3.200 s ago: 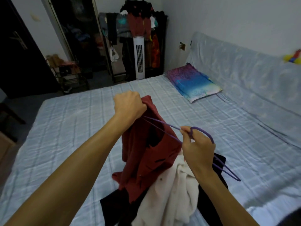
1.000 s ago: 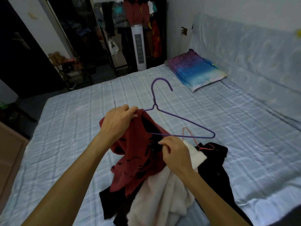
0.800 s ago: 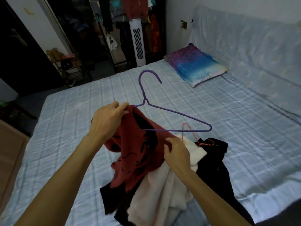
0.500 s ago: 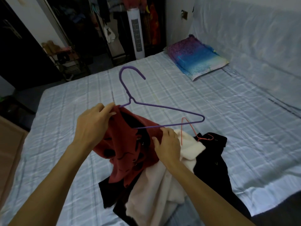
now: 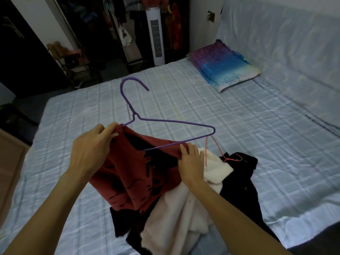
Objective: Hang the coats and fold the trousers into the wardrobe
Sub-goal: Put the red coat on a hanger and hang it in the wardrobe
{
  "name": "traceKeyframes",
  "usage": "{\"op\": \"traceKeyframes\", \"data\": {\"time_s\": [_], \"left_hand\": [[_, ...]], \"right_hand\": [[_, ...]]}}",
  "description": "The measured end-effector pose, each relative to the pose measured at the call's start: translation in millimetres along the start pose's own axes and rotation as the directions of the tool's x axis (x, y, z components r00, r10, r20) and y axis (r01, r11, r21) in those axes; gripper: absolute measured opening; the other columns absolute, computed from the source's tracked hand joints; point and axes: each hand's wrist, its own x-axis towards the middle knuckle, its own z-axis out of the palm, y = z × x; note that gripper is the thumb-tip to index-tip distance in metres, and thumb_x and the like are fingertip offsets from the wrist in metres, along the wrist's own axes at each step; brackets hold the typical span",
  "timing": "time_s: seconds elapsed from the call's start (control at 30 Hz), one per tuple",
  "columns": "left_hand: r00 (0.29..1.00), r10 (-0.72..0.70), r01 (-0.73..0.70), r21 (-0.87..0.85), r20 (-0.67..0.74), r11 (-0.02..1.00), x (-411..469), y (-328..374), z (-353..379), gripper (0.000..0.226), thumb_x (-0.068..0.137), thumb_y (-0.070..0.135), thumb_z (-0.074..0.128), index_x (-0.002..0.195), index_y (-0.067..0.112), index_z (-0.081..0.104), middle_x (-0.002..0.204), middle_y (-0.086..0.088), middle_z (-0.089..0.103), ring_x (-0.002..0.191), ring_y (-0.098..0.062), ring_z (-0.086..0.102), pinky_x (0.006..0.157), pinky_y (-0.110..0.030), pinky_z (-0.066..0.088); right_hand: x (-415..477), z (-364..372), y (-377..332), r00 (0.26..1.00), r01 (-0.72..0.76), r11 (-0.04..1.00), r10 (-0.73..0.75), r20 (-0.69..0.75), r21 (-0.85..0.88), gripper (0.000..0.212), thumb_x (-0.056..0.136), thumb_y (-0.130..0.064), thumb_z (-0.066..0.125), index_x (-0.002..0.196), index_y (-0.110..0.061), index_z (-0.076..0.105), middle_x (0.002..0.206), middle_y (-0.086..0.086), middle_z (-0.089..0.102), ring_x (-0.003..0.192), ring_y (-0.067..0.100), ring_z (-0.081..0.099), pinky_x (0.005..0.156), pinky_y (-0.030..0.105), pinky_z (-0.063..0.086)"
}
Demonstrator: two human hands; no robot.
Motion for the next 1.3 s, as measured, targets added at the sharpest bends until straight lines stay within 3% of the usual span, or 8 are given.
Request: {"op": "traceKeyframes", "data": {"time_s": [0.2,0.37,0.47,0.57,0.83,0.97,1.1,1.3], "left_hand": [[1.0,-0.002,0.002,0.009,0.007,1.0,-18.2,-26.0,-1.6,0.033,0.097,0.031,0.035,0.115,0.014,0.056,0.068,-0.008,0.049,0.045,-0.024,0.041,0.039,-0.027,0.031],[0.997,0.001,-0.004,0.033,0.074,0.999,-32.3,-48.3,-8.2,0.037,0.095,0.036,0.031,0.123,0.018,0.05,0.073,-0.012,0.053,0.045,-0.025,0.042,0.038,-0.027,0.031],[0.996,-0.06,0.053,0.101,0.066,0.993,-40.8,-60.1,-17.4,0.031,0.092,0.021,0.053,0.123,0.017,0.052,0.074,-0.014,0.054,0.045,-0.028,0.046,0.042,-0.027,0.026],[0.986,-0.162,0.155,0.128,0.04,0.979,-45.2,-67.8,-30.7,0.047,0.078,0.001,0.07,0.12,0.015,0.056,0.073,-0.016,0.053,0.046,-0.03,0.047,0.042,-0.028,0.026],[0.891,-0.406,0.445,0.21,-0.205,0.871,-34.0,-82.9,-74.2,0.03,0.085,0.009,0.052,0.114,0.013,0.061,0.07,-0.017,0.05,0.046,-0.032,0.048,0.044,-0.029,0.025],[0.825,-0.489,0.551,0.213,-0.282,0.807,-28.9,-73.4,-88.3,0.025,0.089,0.01,0.058,0.113,0.015,0.062,0.07,-0.015,0.05,0.048,-0.033,0.051,0.045,-0.027,0.024],[0.794,-0.545,0.601,0.213,-0.269,0.77,-39.4,-77.7,-101.0,0.028,0.086,0.013,0.063,0.114,0.017,0.061,0.074,-0.014,0.053,0.053,-0.035,0.057,0.045,-0.028,0.029],[0.779,-0.595,0.627,0.229,-0.201,0.744,-39.3,-58.5,-99.9,0.038,0.081,0.007,0.06,0.117,0.019,0.057,0.085,-0.012,0.054,0.065,-0.035,0.061,0.048,-0.032,0.027]], "right_hand": [[14.2,-21.2,16.7,0.999,-0.035,0.999,0.035,0.0,0.012,0.026,0.086,-0.006,0.048,0.109,-0.006,0.059,0.099,0.013,0.067,0.088,0.033,0.063,0.078,0.041,0.046],[40.5,-45.8,8.6,0.999,-0.038,0.996,0.038,0.001,-0.087,0.023,0.094,-0.013,0.04,0.102,-0.012,0.061,0.094,0.01,0.069,0.088,0.031,0.065,0.071,0.035,0.047],[61.4,-68.7,-3.8,0.998,-0.028,1.0,0.028,-0.057,-0.008,0.027,0.097,-0.02,0.036,0.101,-0.012,0.061,0.091,0.013,0.068,0.086,0.035,0.064,0.07,0.037,0.045],[79.8,-96.1,-27.6,0.991,0.058,0.998,-0.059,-0.122,-0.011,0.026,0.097,-0.02,0.035,0.088,-0.012,0.059,0.083,0.01,0.067,0.075,0.031,0.062,0.059,0.034,0.04],[101.5,-159.8,-132.3,0.91,0.275,0.961,-0.267,-0.316,-0.02,0.034,0.098,-0.03,0.038,0.087,-0.011,0.064,0.078,0.009,0.067,0.071,0.029,0.061,0.056,0.031,0.029],[91.5,-171.2,-180.2,0.862,0.357,0.934,-0.339,-0.377,-0.022,0.036,0.097,-0.033,0.04,0.084,-0.011,0.066,0.078,0.01,0.067,0.072,0.03,0.061,0.055,0.031,0.027],[106.7,-187.8,-189.0,0.873,0.307,0.95,-0.261,-0.411,0.048,0.034,0.094,-0.034,0.042,0.096,-0.012,0.069,0.094,0.018,0.068,0.088,0.038,0.062,0.069,0.038,0.044],[100.7,-206.3,-207.9,0.833,0.383,0.922,-0.315,-0.455,0.062,0.036,0.092,-0.036,0.044,0.084,-0.011,0.068,0.085,0.018,0.068,0.082,0.038,0.062,0.063,0.035,0.036]]}}
